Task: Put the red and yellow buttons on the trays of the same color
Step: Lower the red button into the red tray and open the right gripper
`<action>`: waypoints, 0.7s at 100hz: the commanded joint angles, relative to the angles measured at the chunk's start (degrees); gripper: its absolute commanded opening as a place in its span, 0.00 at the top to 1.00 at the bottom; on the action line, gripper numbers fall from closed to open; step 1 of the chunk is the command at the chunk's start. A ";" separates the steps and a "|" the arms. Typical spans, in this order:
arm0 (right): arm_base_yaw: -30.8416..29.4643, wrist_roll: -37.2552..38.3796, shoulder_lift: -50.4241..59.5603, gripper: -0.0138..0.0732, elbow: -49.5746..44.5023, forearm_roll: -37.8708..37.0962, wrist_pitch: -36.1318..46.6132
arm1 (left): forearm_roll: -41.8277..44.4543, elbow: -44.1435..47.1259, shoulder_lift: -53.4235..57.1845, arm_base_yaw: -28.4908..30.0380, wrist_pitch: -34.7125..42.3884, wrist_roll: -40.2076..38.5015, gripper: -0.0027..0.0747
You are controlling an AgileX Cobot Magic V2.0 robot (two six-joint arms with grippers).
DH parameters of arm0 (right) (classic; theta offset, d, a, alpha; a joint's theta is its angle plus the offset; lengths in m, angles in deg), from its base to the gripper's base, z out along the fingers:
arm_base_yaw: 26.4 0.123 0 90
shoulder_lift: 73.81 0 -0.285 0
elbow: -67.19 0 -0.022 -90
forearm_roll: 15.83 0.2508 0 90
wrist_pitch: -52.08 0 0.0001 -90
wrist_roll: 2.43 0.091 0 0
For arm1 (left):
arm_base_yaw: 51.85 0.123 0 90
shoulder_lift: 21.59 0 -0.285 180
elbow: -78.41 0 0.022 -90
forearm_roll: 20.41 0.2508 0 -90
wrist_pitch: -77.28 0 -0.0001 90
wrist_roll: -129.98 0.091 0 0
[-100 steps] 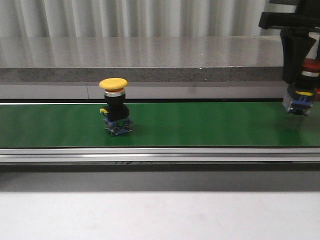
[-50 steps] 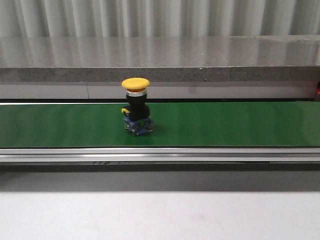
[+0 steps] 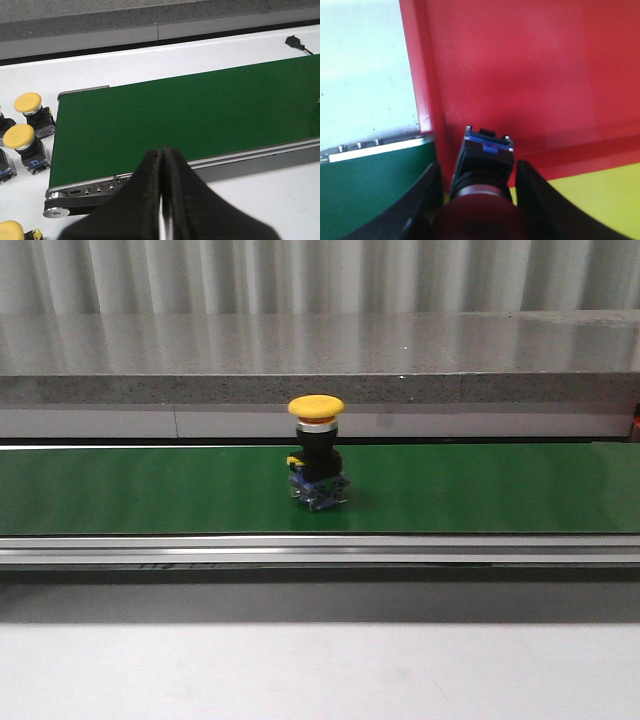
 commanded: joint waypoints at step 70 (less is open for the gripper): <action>-0.90 -20.27 -16.33 0.69 14.37 6.24 1.79 | -0.74 -1.49 -0.22 -0.55 4.27 -0.28 0.99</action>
